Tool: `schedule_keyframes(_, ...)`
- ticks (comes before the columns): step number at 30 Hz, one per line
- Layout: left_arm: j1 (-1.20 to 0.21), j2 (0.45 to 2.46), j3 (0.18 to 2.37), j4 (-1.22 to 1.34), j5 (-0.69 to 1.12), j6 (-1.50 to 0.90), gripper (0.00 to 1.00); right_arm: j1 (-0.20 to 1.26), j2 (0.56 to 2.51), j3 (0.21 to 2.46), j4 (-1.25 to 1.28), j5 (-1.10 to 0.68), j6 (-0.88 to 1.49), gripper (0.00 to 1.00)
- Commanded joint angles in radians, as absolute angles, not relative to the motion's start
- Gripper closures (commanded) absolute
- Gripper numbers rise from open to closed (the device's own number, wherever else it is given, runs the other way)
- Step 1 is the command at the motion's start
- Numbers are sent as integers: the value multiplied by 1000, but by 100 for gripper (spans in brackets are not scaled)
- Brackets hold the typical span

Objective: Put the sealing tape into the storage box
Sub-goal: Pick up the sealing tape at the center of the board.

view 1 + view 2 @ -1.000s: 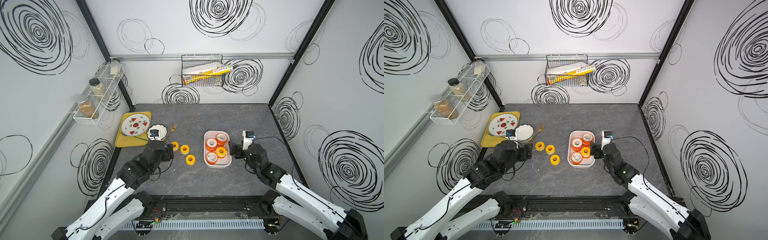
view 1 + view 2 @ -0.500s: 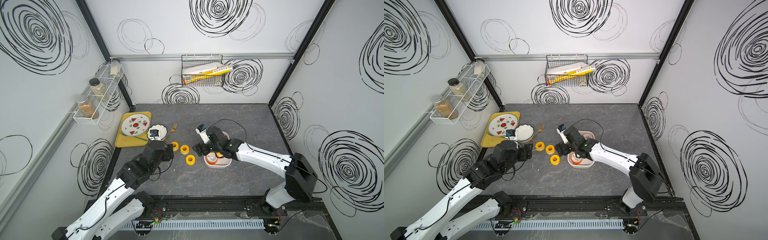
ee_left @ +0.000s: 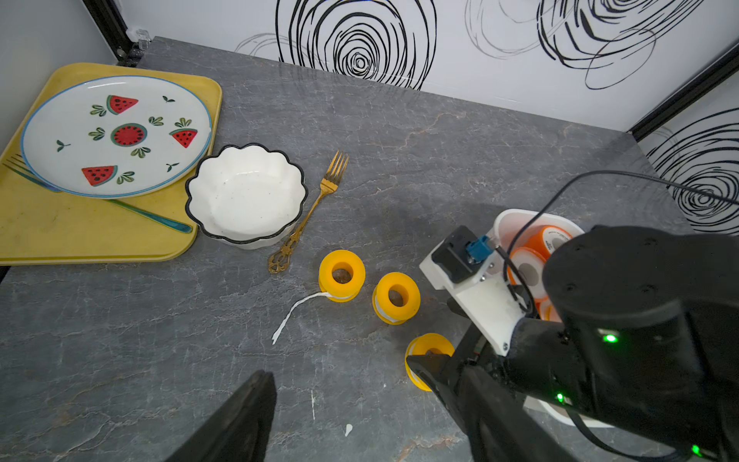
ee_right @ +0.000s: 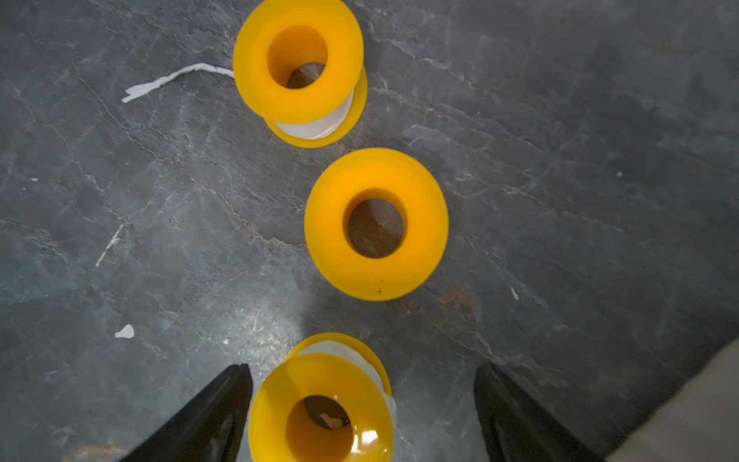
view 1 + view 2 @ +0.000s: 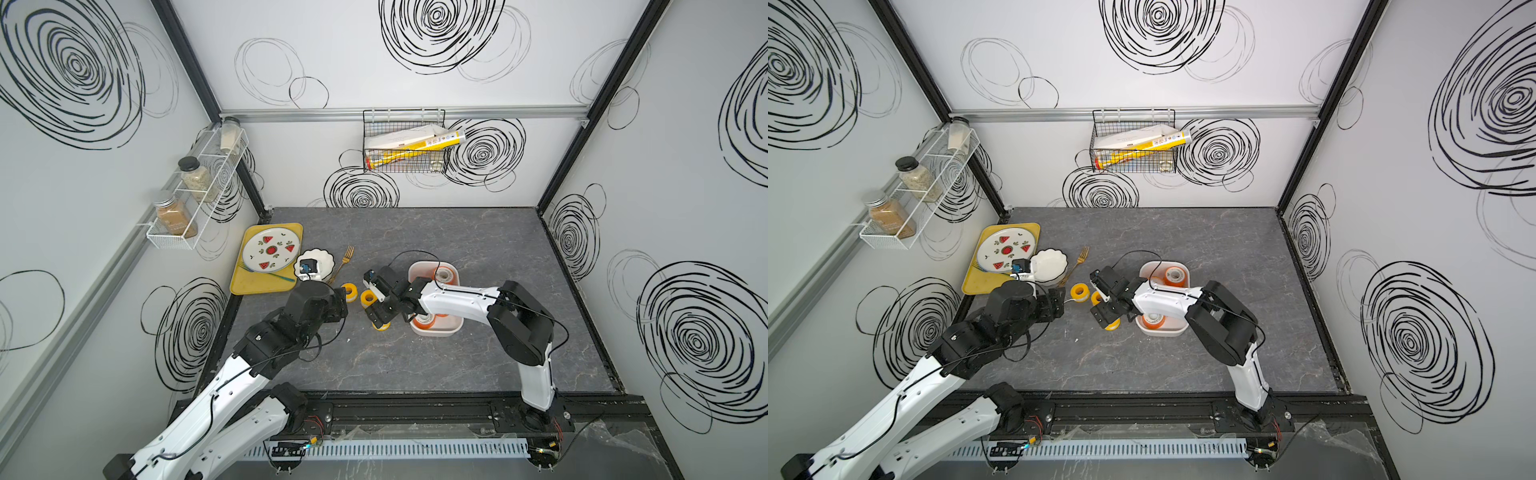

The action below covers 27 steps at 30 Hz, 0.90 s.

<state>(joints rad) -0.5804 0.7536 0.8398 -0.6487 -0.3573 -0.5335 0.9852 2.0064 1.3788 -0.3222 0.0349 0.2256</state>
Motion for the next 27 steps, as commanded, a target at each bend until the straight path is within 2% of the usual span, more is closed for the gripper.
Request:
schedule_keyframes(1,-574,750,831,-611,-369,-527,20,1000,2026,1396,-371,51,236,8)
schedule_keyframes(13,-574,750,830,-607,-361,-525,20,1033,2054,1391,-396,54,249,15)
schedule_keyframes(17,-575,752,830,-607,-361,-525,21,1041,2074,1405,-416,73,258,21)
schedule_keyframes(25,-574,752,830,-607,-359,-526,20,1045,2056,1413,-417,73,262,42)
schedule_keyframes(27,-574,752,830,-607,-360,-525,20,1045,2037,1414,-417,70,264,44)
